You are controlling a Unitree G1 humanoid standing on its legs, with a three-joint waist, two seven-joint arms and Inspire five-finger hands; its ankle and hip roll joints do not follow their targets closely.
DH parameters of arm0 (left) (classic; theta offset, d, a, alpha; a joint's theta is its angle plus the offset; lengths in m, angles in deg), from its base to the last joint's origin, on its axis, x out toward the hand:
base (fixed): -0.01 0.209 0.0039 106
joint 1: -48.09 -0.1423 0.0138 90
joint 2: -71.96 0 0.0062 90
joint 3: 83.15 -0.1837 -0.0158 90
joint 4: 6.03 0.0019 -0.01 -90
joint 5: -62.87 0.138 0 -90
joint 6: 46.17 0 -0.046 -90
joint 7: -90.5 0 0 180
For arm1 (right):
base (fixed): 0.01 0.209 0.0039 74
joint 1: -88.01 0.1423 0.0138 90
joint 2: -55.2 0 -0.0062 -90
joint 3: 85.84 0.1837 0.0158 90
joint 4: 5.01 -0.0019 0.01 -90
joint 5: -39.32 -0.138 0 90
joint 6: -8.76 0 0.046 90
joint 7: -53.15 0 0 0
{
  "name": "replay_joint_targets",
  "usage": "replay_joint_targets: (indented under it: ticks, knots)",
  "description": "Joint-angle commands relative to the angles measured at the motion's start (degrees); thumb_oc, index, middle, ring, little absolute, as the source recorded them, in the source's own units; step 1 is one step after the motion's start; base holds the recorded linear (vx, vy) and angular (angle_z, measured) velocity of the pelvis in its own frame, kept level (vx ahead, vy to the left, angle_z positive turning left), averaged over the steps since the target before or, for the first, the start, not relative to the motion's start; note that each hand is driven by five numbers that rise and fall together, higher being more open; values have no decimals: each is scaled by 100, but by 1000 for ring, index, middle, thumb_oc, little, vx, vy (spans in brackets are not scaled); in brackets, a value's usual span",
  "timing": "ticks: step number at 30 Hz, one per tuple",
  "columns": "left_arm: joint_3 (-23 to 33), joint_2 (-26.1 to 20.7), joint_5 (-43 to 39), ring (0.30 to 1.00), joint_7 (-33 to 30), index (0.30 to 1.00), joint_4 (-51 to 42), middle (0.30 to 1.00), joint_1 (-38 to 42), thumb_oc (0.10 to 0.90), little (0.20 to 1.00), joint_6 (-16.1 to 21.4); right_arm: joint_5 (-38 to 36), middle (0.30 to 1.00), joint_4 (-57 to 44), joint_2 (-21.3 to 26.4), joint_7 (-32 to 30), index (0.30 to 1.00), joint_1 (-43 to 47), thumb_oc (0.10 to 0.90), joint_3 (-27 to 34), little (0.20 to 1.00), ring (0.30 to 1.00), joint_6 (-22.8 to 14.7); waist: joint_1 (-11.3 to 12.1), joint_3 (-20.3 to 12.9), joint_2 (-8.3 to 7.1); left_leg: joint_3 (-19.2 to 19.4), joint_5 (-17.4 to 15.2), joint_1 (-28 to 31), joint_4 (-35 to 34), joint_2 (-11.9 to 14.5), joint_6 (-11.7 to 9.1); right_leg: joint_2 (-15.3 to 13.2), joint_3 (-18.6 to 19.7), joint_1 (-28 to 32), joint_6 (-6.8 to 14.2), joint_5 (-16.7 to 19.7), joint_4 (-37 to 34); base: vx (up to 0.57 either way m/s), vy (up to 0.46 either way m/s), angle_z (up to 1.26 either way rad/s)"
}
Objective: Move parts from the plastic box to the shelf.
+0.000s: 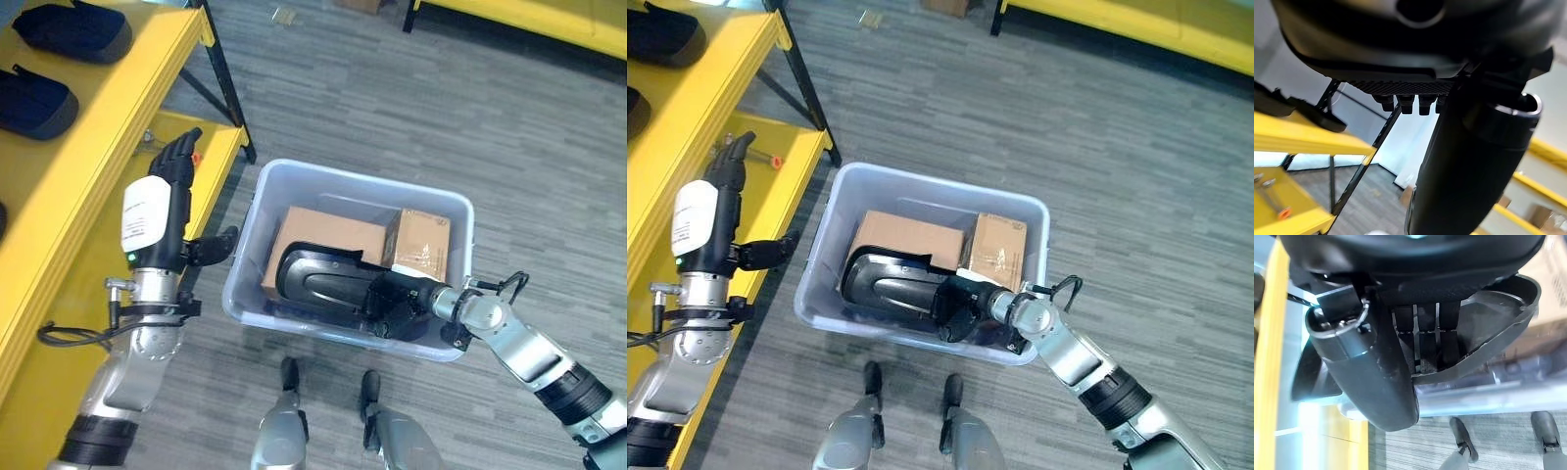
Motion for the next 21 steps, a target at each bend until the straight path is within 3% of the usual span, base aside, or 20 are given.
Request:
replay_joint_targets:
  ticks: [1,2,4,5,10,17,21]
  knots:
    - [61,-430,-458,1000,673,1000,-168,1000,-170,900,1000,1245,-1530,300,-598,-147,832,300,-212,400,346,300,300,-635,-48,-1199,-84,-473,-182,-124,79,-7,52,-354,-366,84,325,-106,270,219,24,-3]
    - [181,-496,-658,1000,1234,1000,-84,1000,-350,900,1000,1754,-1942,300,-445,-120,1254,300,-323,400,547,300,300,-624,-36,-1353,-102,-475,-178,6,37,8,30,-348,-414,229,320,-113,234,175,29,-3]
    - [256,-702,-476,1000,1408,1000,54,1000,-449,900,1000,2080,-2095,300,-293,-92,1632,300,-356,400,685,300,300,-603,-43,-1457,-89,-462,-184,105,14,11,26,-346,-451,316,319,-122,231,104,55,-4]
    - [349,-1097,-293,1000,1489,1000,308,1000,-536,900,1000,2480,-2231,300,-177,1,1960,300,-338,400,742,300,300,-517,-41,-1565,-70,-443,-192,209,-6,13,18,-350,-502,408,330,-133,237,94,90,-5]
    - [462,-1876,186,1000,1077,1000,769,1000,-616,900,1000,3526,-2579,300,-16,119,2424,300,-99,400,635,300,300,-162,-70,-1721,0,-385,-228,432,-60,21,33,-341,-542,581,336,-150,218,22,57,0]
    - [23,-2478,487,1000,727,1000,839,1000,-245,900,1000,4056,-2922,300,405,288,2816,300,408,400,389,300,300,-116,-68,-1830,20,-342,-269,563,-108,7,33,-340,-585,695,363,-110,133,-6,22,0]
    - [-187,-2899,1169,1000,-247,1000,950,1000,9,900,1000,4316,-2871,300,779,484,3311,300,767,400,235,300,300,-61,-33,-1883,-1,-291,-293,610,-132,4,28,-354,-662,750,396,-83,97,-21,5,0]
